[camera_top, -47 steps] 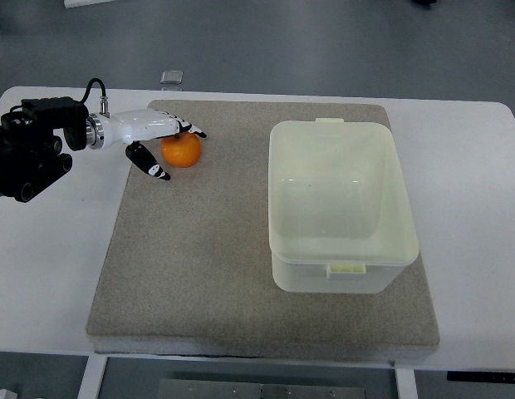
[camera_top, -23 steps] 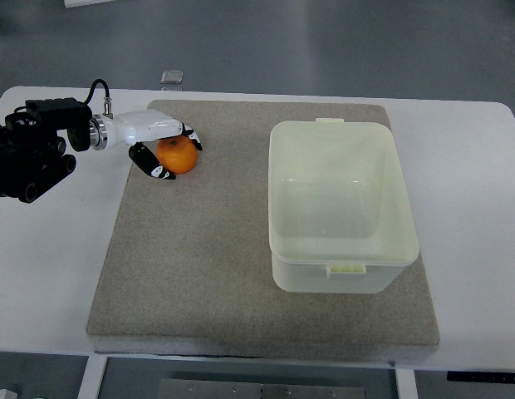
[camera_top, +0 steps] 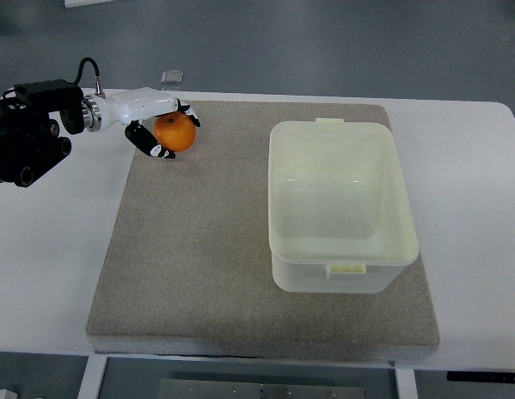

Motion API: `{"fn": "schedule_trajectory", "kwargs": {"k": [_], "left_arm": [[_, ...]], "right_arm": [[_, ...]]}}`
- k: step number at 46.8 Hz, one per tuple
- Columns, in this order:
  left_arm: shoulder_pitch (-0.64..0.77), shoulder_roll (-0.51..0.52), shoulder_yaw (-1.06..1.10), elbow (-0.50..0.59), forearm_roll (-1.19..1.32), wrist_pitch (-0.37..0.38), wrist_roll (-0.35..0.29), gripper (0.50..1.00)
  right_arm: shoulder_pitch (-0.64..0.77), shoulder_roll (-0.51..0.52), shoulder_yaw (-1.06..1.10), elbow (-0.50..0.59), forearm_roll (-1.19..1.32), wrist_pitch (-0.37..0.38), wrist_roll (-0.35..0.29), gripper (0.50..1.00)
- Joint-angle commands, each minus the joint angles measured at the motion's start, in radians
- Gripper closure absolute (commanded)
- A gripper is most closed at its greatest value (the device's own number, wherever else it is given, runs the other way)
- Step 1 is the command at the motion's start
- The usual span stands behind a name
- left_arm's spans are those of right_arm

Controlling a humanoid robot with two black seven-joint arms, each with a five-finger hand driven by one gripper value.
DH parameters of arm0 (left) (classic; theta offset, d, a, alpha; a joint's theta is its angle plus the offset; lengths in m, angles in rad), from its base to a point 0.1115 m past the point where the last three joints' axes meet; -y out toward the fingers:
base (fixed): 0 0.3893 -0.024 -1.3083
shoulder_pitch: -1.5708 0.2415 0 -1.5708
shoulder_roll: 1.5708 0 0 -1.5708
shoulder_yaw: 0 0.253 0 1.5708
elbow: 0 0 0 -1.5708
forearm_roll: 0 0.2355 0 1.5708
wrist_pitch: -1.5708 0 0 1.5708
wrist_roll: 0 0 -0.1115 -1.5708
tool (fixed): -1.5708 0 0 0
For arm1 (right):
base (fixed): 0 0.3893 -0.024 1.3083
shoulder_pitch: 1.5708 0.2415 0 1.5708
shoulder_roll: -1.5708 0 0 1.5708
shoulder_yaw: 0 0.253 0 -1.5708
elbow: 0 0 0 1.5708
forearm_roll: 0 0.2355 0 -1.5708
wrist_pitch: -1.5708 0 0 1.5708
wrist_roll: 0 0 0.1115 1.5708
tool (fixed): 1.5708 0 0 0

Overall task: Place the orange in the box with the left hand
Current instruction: 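Lift the orange with the left hand and carry it over the box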

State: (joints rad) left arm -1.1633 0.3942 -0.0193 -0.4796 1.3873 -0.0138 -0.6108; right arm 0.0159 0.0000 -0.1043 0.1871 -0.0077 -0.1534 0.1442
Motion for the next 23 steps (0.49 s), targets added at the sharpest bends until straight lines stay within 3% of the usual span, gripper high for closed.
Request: {"fn": "schedule_trajectory", "kwargs": {"k": [1,6,23], "left_arm": [[-0.018,-0.001,0.002,0.001,-0.001,0.000,0.000,1.000],[-0.041,0.006,0.001,-0.033,0.001,-0.002,0.000,1.000],[-0.174,0.172,-0.001,-0.364,-0.090,-0.003,0.000,1.000]], "right_arm": [[-0.001,0.000,0.000,0.000,0.000,0.000,0.000,0.568],[-0.001,0.000,0.000,0.000,0.000,0.000,0.000,0.568],[0.001,0.000,0.000,0.000,0.000,0.000,0.000,0.568]]}}
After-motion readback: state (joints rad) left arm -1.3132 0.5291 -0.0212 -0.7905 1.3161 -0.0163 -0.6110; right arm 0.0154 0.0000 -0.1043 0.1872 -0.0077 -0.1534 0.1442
